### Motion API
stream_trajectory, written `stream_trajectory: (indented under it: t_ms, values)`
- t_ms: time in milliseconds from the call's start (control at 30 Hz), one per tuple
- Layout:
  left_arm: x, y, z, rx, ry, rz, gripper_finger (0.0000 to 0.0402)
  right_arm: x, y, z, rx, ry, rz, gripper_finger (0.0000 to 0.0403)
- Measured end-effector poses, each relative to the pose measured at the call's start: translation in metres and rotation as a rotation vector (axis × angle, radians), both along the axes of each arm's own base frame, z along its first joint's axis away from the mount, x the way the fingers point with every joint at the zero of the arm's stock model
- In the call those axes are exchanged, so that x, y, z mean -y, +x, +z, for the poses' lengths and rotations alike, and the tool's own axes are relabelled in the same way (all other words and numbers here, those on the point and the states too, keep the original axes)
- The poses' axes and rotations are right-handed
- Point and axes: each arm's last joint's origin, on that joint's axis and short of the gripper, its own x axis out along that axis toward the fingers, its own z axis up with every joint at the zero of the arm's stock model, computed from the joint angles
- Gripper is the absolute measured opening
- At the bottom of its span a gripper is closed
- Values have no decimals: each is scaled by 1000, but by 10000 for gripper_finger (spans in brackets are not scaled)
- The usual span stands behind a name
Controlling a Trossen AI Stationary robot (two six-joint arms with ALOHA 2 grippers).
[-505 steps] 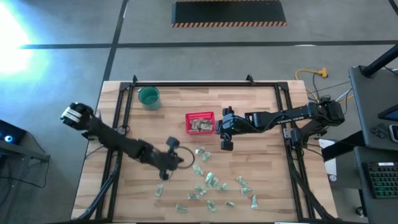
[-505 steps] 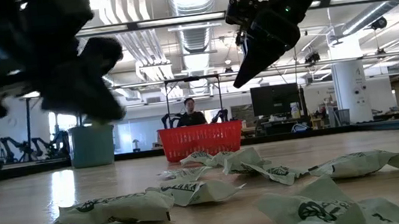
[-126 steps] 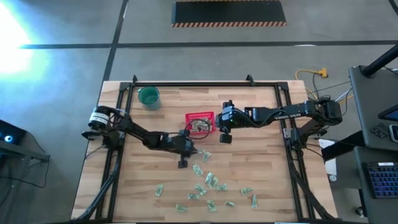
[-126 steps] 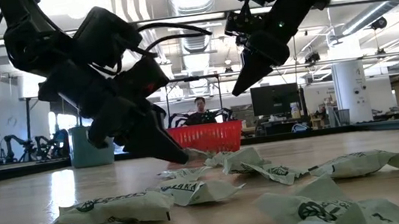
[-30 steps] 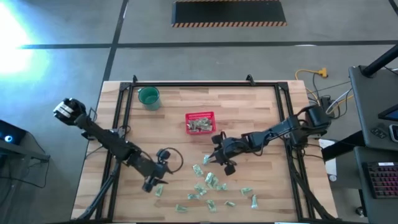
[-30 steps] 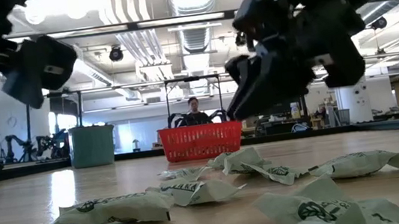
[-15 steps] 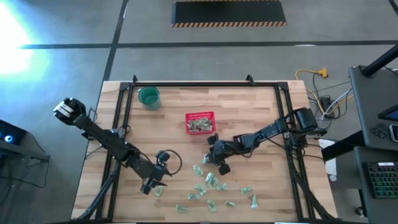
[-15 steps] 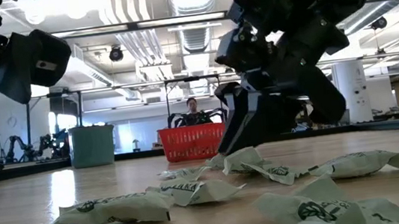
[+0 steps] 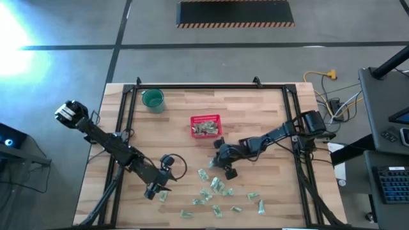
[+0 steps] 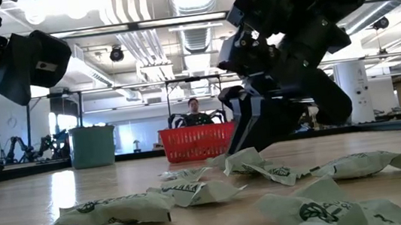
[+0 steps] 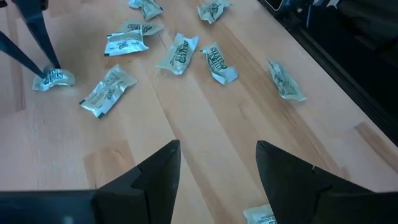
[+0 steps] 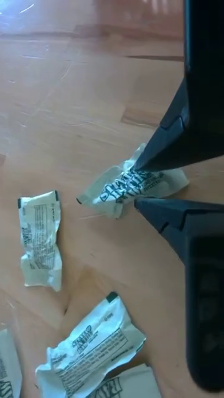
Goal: Pick and place items into bin
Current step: Put the stevia packet into the red bin
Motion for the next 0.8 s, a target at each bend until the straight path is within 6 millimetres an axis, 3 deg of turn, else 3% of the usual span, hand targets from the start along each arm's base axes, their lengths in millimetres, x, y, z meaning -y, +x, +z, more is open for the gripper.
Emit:
stream_trajectory:
  t_ms: [167,367,633,800]
  values:
    - [0,0,0,0,0,0,193,0,0,0,4,-17,19,15]
    - [0,0,-1,-2,3,-1,193,2,0,5,28,-77,-9,9]
    - [-1,-1,-3,-8,8,-1,193,7,-4,48,165,-209,-99,9]
    - [-1,-1,-3,-6,10,2,193,18,-9,76,259,-368,-280,9]
